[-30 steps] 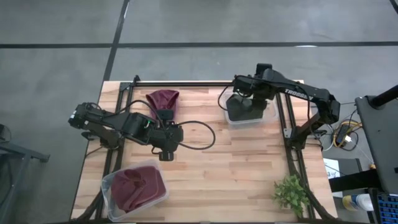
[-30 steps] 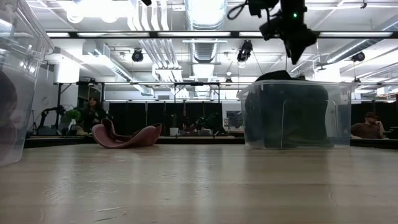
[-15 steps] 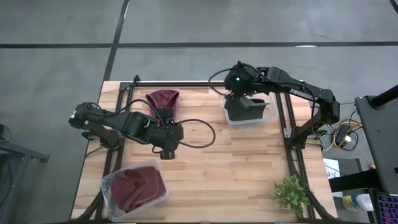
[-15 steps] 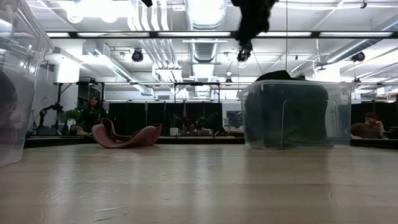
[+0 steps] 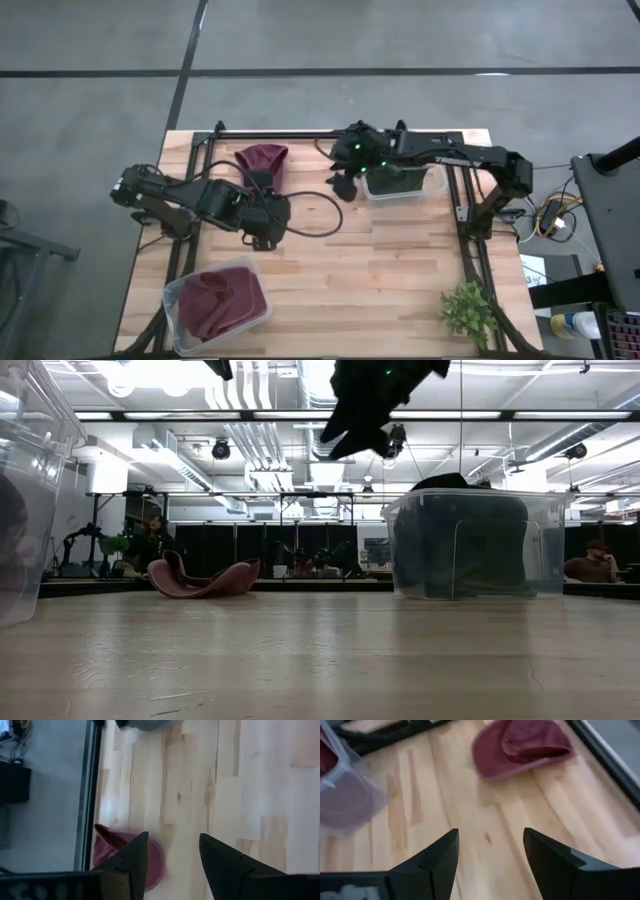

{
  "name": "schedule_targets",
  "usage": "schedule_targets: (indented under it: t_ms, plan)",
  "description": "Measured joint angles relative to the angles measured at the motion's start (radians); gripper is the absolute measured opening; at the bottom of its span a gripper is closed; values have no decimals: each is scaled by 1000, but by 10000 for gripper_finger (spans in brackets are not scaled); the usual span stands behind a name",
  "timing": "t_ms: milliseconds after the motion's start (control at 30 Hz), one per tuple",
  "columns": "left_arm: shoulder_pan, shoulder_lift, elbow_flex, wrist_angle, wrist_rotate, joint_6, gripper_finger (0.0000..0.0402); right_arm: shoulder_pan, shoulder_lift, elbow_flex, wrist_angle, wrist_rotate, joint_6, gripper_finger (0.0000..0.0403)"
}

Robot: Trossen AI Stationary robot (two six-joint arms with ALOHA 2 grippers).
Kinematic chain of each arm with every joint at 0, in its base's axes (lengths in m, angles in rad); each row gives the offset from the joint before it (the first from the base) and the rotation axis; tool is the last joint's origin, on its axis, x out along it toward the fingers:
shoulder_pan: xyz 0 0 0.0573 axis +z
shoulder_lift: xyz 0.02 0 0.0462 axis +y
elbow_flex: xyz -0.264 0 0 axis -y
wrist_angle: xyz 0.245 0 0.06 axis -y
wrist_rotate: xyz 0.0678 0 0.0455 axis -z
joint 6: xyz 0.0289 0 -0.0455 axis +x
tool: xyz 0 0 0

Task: Pick & Place hat
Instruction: Put the dark red cap into the bottom transparent bin

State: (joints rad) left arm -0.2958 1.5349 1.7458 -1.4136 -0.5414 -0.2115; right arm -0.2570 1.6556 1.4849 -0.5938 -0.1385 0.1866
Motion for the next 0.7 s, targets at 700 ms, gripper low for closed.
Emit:
schedule_targets:
  t_ms: [700]
  plan:
    - [0,-2,0,-89,-7,-21,167,63,384,-34,531,-46,170,215]
